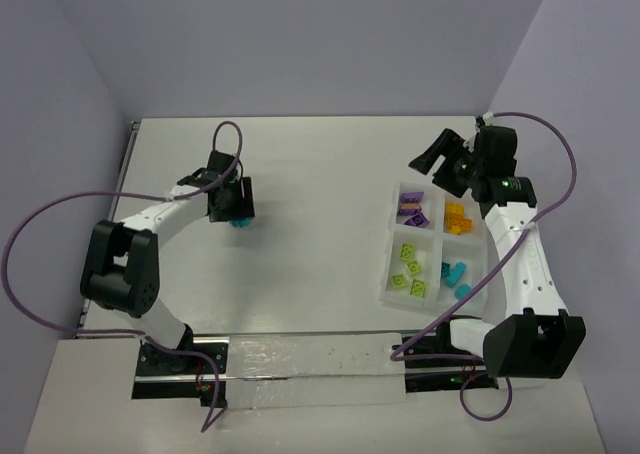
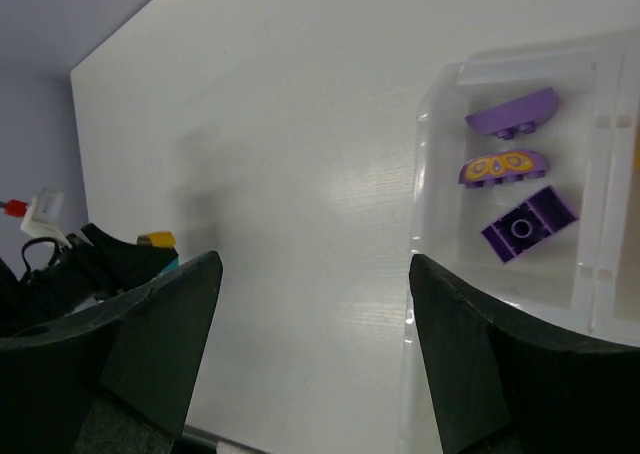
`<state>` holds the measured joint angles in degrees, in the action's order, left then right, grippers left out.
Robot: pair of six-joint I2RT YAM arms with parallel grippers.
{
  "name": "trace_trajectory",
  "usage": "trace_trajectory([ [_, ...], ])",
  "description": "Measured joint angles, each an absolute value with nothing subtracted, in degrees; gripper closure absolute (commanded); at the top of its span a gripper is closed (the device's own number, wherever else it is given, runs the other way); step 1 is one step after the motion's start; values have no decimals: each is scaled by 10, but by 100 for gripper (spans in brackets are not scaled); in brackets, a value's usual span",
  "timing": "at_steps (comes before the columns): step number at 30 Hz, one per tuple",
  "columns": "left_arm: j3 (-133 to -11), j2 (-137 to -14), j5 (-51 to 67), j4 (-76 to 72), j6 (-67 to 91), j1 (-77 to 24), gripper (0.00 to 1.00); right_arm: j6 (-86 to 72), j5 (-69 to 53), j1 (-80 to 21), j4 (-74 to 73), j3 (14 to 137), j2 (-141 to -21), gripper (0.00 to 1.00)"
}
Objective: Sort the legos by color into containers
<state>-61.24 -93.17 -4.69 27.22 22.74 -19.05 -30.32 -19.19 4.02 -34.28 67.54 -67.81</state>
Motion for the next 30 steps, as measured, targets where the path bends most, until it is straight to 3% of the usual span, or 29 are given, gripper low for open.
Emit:
trace_trajectory([
  [7, -673, -807, 120, 261, 182, -204, 100, -308, -333, -48, -354, 735, -776, 18],
  [14, -730, -792, 250, 257, 144, -251, 100, -392, -383, -168, -330, 763, -840, 22],
  [30, -758, -834, 318, 306, 87, -310, 100, -471, -377, -260, -342, 895, -942, 33],
])
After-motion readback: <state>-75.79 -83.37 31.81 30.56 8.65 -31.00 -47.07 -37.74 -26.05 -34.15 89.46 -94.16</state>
